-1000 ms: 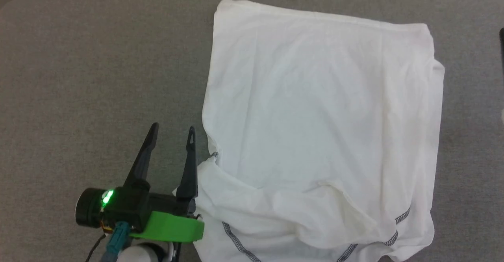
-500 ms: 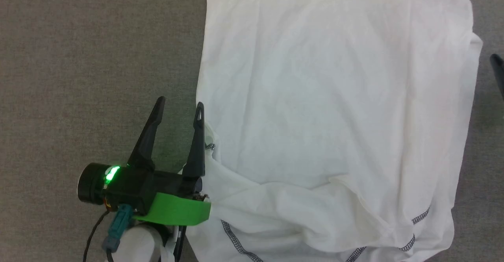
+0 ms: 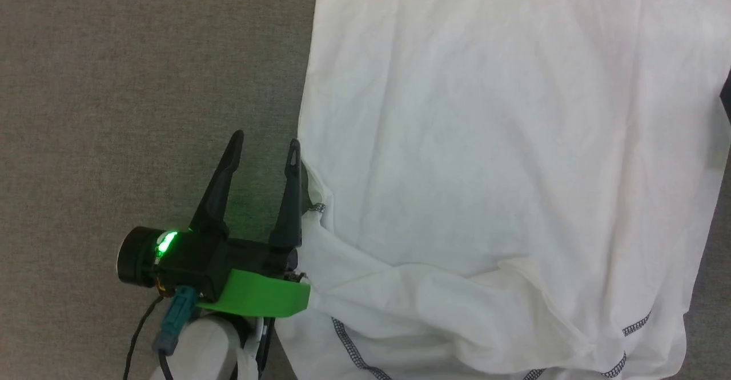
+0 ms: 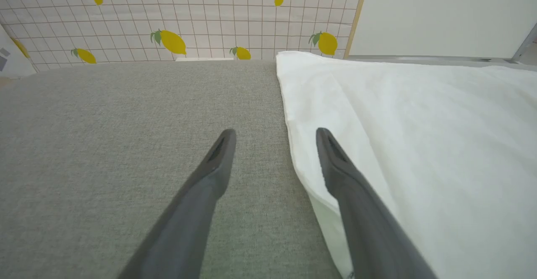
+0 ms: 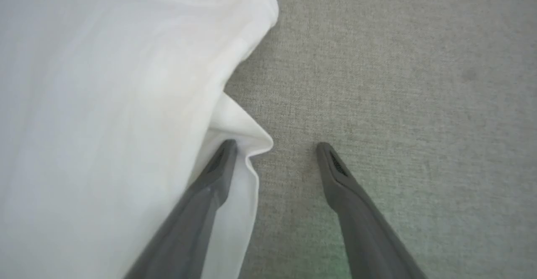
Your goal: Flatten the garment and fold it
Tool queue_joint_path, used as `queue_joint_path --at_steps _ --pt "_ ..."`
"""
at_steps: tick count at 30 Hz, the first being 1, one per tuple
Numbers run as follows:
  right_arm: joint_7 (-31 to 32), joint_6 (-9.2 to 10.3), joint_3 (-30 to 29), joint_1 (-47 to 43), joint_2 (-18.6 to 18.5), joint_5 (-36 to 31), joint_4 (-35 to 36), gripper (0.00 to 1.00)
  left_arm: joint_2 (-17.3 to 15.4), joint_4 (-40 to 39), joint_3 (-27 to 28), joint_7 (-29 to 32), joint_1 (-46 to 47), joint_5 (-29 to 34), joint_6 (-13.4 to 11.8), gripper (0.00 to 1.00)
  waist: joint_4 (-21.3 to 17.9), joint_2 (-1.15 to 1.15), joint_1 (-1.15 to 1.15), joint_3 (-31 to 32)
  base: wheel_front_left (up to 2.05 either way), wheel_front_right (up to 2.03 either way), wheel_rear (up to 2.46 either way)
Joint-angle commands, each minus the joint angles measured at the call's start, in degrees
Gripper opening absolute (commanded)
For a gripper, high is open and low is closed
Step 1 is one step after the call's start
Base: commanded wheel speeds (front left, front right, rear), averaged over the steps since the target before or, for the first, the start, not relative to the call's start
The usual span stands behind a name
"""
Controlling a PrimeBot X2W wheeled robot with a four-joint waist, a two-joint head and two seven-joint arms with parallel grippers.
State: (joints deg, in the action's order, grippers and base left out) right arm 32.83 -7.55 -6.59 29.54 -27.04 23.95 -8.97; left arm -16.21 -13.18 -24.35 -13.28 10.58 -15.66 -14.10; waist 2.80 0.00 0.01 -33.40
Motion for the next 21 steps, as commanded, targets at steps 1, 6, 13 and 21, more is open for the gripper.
queue_joint_path --at_steps 1,6,13,21 --pt "0.7 0.06 1.34 -0.12 0.37 0.47 -1.26 0.54 0.22 0.26 0.07 -0.36 1.19 -0.11 0.46 1.0 0.26 0.0 -0.01 -0.19 0.0 0.0 0.0" --pt "-1.0 0.06 1.72 0.38 -0.14 0.35 -1.26 0.0 0.39 0.91 -0.11 -0.42 1.61 -0.36 0.56 1.0 0.4 0.0 -0.01 0.01 0.0 0.0 0.0" --pt "-3.24 0.06 0.43 0.05 0.75 -0.22 -1.66 0.0 0.48 1.92 -0.13 -0.48 1.48 -1.05 0.58 1.0 -0.03 0.0 -0.01 1.71 0.0 0.0 0.0" --pt "-5.8 0.06 -3.2 -3.25 3.09 -0.45 -2.18 0.0 0.08 2.73 0.31 -0.48 0.03 -2.2 0.45 1.0 -0.95 0.0 -0.01 6.8 0.0 0.0 0.0"
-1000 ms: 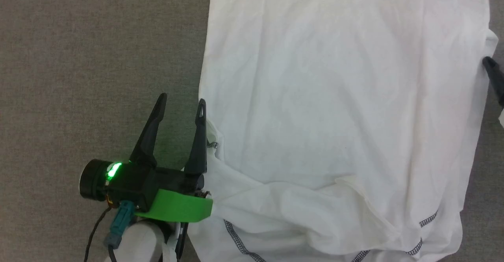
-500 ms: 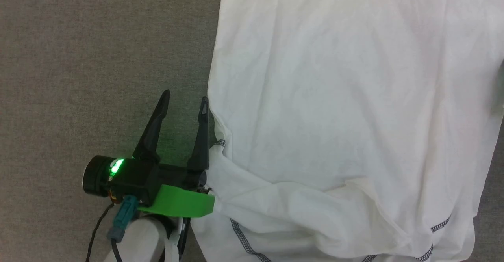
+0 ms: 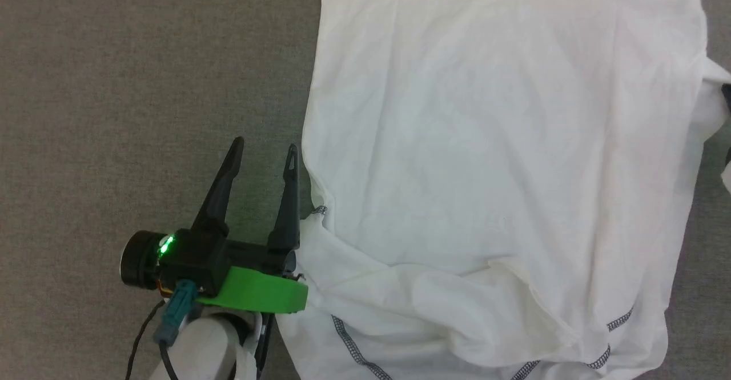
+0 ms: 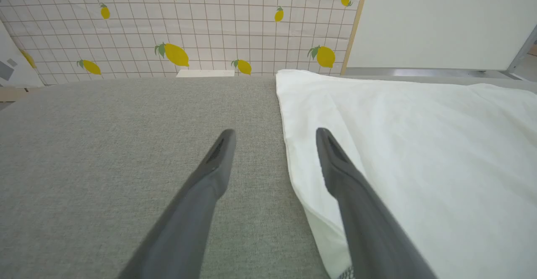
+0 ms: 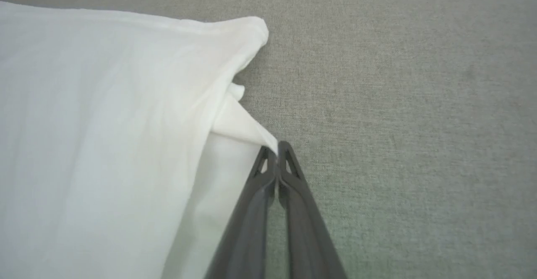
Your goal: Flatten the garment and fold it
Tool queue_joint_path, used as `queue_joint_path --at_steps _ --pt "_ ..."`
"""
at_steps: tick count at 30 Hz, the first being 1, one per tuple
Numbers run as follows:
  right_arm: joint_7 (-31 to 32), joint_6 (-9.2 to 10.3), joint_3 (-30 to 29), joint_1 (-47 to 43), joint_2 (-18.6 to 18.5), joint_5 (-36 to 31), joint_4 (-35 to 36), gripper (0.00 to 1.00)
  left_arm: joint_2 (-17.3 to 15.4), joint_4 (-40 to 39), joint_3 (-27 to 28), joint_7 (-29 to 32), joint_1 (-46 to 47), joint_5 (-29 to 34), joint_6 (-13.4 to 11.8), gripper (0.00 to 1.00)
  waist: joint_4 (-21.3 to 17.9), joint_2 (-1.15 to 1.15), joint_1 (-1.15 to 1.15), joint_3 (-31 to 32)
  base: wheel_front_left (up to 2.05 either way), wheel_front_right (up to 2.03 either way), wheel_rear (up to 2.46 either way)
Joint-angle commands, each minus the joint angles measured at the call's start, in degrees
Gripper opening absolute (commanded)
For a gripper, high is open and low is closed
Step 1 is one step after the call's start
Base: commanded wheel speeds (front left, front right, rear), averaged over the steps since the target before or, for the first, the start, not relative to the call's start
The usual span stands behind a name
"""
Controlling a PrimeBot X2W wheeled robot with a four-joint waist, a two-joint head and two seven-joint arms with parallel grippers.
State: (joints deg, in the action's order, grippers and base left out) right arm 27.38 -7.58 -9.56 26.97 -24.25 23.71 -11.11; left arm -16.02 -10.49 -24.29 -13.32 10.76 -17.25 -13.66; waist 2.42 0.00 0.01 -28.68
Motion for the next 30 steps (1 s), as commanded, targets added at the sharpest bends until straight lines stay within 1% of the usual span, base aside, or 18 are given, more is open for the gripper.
queue_joint_path --at_steps 1,11,15,22,26,30 --pt "-0.5 0.09 -0.62 -1.27 0.64 -0.15 0.06 0.0 -0.19 0.11 0.33 -0.44 -0.47 -0.77 -0.04 1.0 -0.7 0.0 -0.01 2.86 0.0 0.0 0.0" --pt "-1.42 0.09 -7.76 -10.41 4.6 -0.13 3.64 0.0 -1.17 0.0 1.17 -0.09 -4.79 -2.54 -0.92 1.0 -2.03 0.0 -0.01 10.76 0.0 0.0 0.0" --pt "-1.8 0.09 -10.44 -15.0 7.13 -0.2 6.49 0.0 -1.67 0.06 1.75 -0.09 -7.45 -3.5 -1.44 1.0 -2.58 0.0 -0.01 14.31 0.0 0.0 0.0" --pt "-1.62 0.09 -15.64 -22.63 12.35 -0.2 14.37 0.0 -2.22 -0.17 2.27 -0.03 -11.81 -4.96 -2.23 1.0 -3.2 0.0 -0.01 20.24 0.0 0.0 0.0" --pt "-0.65 0.09 -18.62 -24.87 13.94 -0.63 19.46 0.0 -2.76 -0.55 2.6 0.1 -13.83 -5.55 -2.6 1.0 -3.48 0.0 -0.01 23.13 0.0 0.0 0.0" --pt "0.72 0.09 -21.18 -26.06 14.79 -1.06 24.58 0.0 -3.27 -1.21 3.01 0.24 -15.95 -6.11 -3.14 1.0 -3.73 0.0 -0.01 25.76 0.0 0.0 0.0"
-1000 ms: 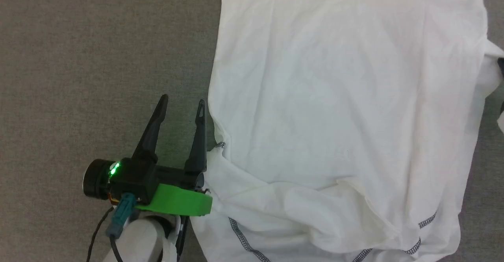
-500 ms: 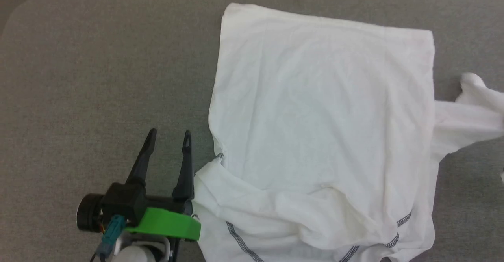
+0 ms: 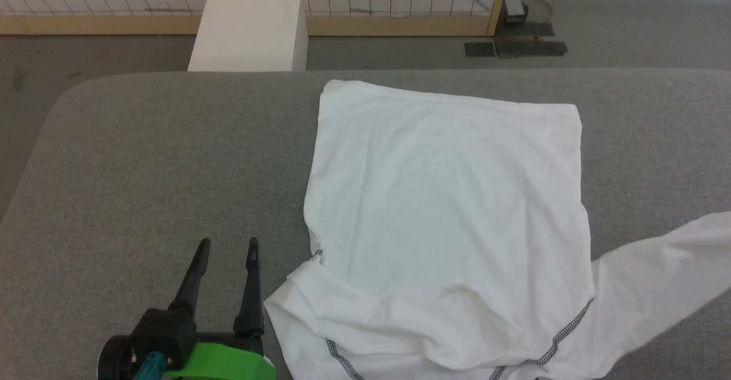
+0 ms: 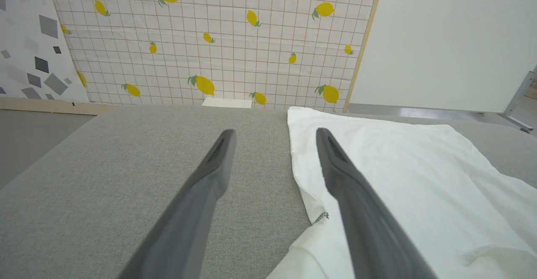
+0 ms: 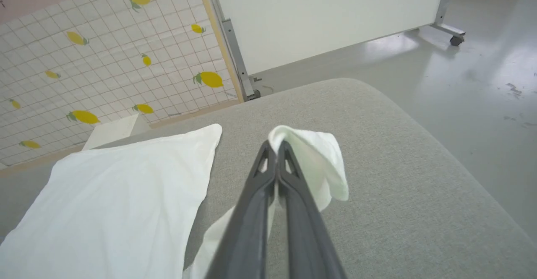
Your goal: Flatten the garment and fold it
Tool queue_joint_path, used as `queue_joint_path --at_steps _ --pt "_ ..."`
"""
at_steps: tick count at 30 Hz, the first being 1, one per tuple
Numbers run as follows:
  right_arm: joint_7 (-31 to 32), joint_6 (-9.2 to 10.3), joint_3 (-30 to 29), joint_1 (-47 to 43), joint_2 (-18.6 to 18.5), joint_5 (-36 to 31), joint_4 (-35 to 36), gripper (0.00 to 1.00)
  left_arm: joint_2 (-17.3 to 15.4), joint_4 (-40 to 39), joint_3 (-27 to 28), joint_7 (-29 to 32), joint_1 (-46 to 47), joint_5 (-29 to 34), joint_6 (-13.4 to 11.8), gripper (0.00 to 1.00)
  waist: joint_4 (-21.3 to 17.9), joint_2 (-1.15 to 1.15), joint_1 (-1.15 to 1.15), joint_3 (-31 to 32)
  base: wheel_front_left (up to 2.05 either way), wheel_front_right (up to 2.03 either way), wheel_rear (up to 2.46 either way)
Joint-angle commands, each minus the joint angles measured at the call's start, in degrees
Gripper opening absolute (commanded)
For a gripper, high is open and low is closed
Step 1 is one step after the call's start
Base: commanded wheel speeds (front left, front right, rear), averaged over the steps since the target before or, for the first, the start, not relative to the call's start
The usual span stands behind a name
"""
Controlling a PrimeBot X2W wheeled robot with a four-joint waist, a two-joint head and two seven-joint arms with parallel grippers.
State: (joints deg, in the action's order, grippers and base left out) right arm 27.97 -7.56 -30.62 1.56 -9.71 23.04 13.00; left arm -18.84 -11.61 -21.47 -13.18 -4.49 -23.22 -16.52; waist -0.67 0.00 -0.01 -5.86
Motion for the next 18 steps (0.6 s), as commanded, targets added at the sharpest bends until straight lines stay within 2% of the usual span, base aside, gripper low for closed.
queue_joint_path --at_steps 1,6,11,14,15,18 --pt "0.42 0.08 -0.47 -0.91 0.34 -0.46 1.58 0.0 -0.59 -0.26 0.28 0.17 -1.18 -0.28 -0.38 1.0 -0.69 0.0 0.01 3.41 0.0 0.0 0.0" --pt "2.48 0.08 0.44 -2.2 1.08 -0.68 7.33 0.0 -1.38 -1.27 0.87 0.51 -3.67 -0.84 -1.1 1.0 -0.93 0.0 0.01 5.78 0.0 0.0 0.0" --pt "4.71 0.08 5.32 -2.4 2.14 -0.62 11.89 0.0 -2.02 -2.51 1.32 0.84 -5.25 -1.08 -1.76 1.0 -0.77 0.0 0.01 6.68 0.0 0.0 0.0" --pt "5.77 0.08 9.91 -2.2 2.64 -0.56 13.74 0.0 -2.31 -3.19 1.51 1.03 -5.76 -1.12 -2.1 1.0 -0.41 0.0 0.01 6.66 0.0 0.0 0.0" --pt "6.41 0.08 15.25 -1.85 2.84 -0.61 14.69 0.0 -2.46 -3.73 1.6 1.14 -5.79 -1.12 -2.28 1.0 0.38 0.0 0.01 6.2 0.0 0.0 0.0" --pt "6.58 0.08 20.76 -1.17 2.91 -0.58 14.56 0.0 -2.44 -4.01 1.69 1.13 -5.55 -1.13 -2.43 1.0 1.32 0.0 0.01 5.65 0.0 0.0 0.0"
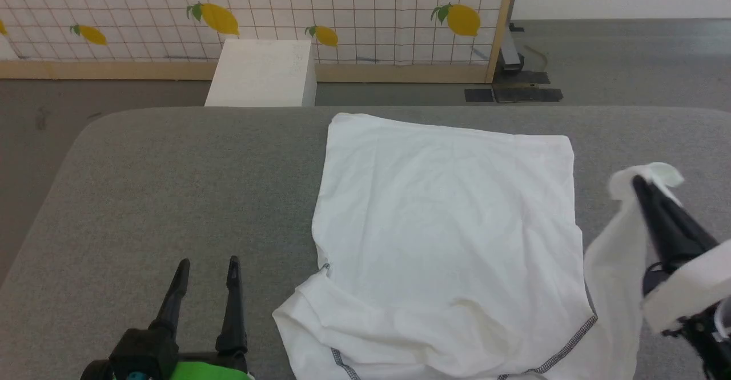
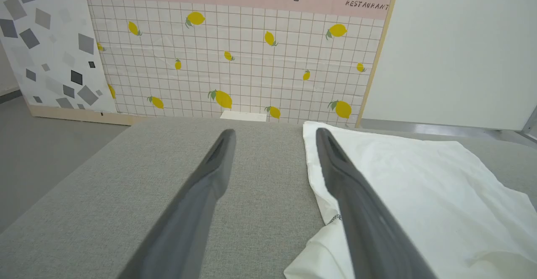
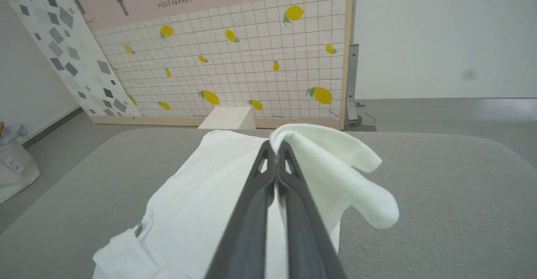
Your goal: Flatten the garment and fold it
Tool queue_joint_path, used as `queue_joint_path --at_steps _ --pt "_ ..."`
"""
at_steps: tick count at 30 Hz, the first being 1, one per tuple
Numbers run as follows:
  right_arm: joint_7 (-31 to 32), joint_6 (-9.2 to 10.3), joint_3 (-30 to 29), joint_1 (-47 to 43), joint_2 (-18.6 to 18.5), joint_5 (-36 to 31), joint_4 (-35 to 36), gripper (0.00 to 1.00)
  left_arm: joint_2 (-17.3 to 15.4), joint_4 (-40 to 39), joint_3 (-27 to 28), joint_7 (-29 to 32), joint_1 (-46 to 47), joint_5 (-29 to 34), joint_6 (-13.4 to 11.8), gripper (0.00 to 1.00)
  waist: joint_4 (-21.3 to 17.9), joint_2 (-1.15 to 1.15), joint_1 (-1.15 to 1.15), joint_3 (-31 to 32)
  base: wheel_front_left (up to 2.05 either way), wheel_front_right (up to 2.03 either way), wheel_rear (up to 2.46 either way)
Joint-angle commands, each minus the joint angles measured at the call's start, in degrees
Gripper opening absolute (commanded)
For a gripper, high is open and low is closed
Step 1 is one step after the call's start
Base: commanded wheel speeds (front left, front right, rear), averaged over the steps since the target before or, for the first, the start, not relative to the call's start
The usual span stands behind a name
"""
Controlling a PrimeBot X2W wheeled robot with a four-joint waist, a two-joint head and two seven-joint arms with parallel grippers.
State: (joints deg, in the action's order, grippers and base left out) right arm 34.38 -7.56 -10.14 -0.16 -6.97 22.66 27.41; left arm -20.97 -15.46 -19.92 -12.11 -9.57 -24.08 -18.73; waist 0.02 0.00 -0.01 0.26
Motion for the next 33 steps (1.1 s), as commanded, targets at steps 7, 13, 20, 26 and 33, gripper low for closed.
queue_joint_path --at_steps 7,13,20,26,33 --pt "-1.15 0.08 13.93 3.96 0.29 0.0 -4.07 0.0 0.01 0.14 0.17 -0.23 0.18 -0.52 -0.22 1.0 3.29 0.0 0.01 -1.38 0.0 0.0 0.0" --pt "-4.06 0.08 26.71 9.01 -0.14 -0.44 -12.42 0.0 0.15 0.72 -0.24 -0.36 0.94 -0.32 -0.09 1.0 6.21 0.0 0.01 -2.63 0.0 0.0 0.0" --pt "-7.92 0.08 35.82 13.37 1.09 -0.85 -23.48 0.0 0.53 1.23 -1.32 -0.28 2.53 0.4 0.11 1.0 8.61 0.0 0.01 -4.51 0.0 0.0 0.0" --pt "-10.83 0.08 40.92 15.23 2.1 -0.33 -33.02 0.0 0.93 2.13 -2.04 -0.3 3.64 0.65 0.3 1.0 9.94 0.0 0.01 -5.36 0.0 0.0 0.0" --pt "-14.56 0.08 43.51 16.05 3.06 -0.79 -43.38 0.0 0.88 3.0 -3.12 0.17 4.84 1.67 0.27 1.0 10.76 0.0 0.01 -5.39 0.0 0.0 0.0"
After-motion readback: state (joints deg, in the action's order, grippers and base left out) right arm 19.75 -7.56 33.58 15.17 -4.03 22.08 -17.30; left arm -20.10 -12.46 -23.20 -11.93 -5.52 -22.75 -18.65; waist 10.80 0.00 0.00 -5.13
